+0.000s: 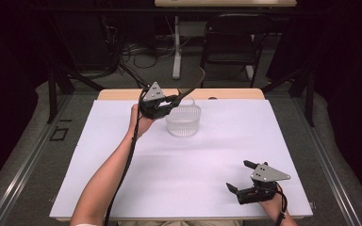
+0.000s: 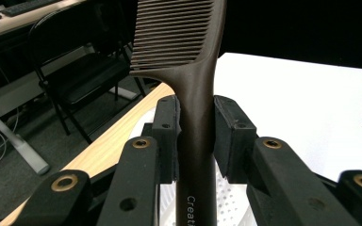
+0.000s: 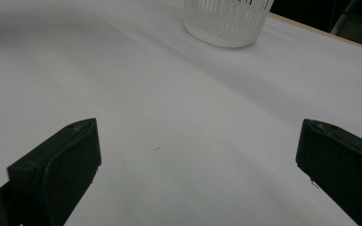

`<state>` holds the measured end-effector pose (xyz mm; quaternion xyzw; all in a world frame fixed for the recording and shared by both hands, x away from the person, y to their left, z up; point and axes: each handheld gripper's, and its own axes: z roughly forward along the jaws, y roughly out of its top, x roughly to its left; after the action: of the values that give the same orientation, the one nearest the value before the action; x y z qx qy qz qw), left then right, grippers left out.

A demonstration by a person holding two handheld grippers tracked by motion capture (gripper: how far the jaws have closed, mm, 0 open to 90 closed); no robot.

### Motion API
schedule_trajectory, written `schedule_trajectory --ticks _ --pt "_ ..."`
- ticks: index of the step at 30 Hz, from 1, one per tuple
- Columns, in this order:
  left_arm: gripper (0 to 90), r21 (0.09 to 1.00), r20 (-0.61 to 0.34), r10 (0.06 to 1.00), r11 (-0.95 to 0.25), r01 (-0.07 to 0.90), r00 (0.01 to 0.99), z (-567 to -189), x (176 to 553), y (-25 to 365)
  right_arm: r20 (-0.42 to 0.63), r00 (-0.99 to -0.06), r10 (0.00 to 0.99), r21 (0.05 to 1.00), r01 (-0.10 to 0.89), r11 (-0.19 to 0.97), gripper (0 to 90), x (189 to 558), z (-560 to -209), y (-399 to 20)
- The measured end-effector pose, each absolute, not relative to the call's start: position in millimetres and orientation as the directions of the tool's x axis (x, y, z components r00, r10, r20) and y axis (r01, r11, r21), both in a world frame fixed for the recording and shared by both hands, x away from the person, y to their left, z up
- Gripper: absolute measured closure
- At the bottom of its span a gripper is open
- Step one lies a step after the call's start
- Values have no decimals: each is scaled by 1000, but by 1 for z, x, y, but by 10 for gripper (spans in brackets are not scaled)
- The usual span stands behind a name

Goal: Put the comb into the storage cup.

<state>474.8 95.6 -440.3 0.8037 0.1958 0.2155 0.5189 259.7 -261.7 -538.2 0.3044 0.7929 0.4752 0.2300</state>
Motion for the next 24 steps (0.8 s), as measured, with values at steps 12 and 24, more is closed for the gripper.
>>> schedule_trajectory --ticks 12,24 --pt "723 902 152 520 -420 97 840 -439 484 84 -78 -709 701 894 262 364 2 259 -538 -261" --pt "723 898 168 505 -433 80 847 -443 491 76 -77 -709 700 895 260 363 2 259 -538 -261"
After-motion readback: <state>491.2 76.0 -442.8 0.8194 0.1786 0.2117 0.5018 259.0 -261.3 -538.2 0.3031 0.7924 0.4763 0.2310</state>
